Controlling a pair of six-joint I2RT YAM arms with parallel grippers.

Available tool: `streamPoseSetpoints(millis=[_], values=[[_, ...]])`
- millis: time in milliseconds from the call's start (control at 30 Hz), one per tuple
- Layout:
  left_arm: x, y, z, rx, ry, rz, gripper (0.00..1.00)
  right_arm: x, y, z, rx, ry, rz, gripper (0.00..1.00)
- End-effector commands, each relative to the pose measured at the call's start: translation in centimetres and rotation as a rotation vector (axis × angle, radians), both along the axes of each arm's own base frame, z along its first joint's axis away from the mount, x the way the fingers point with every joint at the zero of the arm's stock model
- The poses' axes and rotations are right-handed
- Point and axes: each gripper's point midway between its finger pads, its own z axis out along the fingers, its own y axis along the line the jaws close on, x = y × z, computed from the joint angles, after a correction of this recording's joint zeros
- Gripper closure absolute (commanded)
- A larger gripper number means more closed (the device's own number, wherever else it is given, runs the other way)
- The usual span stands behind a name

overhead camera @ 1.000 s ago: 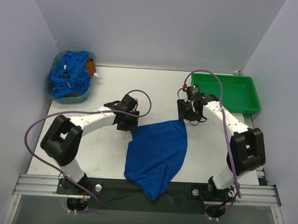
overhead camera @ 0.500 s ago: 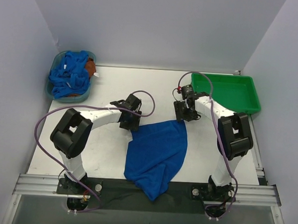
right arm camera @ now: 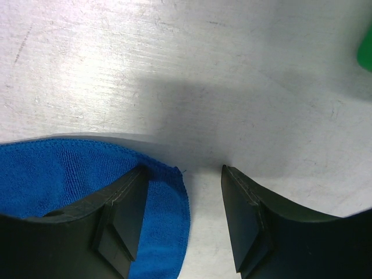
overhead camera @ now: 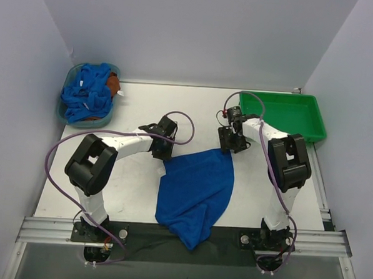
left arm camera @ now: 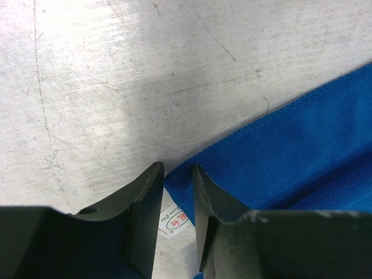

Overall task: Fold and stack the towels
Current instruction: Flatten out the crumpled towel

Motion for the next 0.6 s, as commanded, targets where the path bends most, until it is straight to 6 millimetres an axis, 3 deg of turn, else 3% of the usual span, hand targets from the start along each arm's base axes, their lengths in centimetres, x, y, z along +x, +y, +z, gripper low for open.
streamPoseSetpoints(millis=[0, 167, 333, 567], values=[[-1.0, 0.6, -2.6, 0.038, 0.065, -0.013, 0.63, 0.1, 0.1, -0.3, 0.01, 0.029, -0.018, 0.48], [-1.0, 0.7, -2.8, 0.049, 0.067, -0.02, 0.64, -0.3, 0.7, -0.9, 0.044, 0.07, -0.014, 0.48], [-1.1, 1.0, -3.0, 0.068, 0.072, -0.025, 0.68, -0.3, 1.2, -0.9, 0.069, 0.085, -0.001, 0.56], [-0.7, 1.4, -2.7, 0.097, 0.06, -0.029, 0.69, 0.0, 2.3, -0.6, 0.12, 0.091, 0.019, 0.56]])
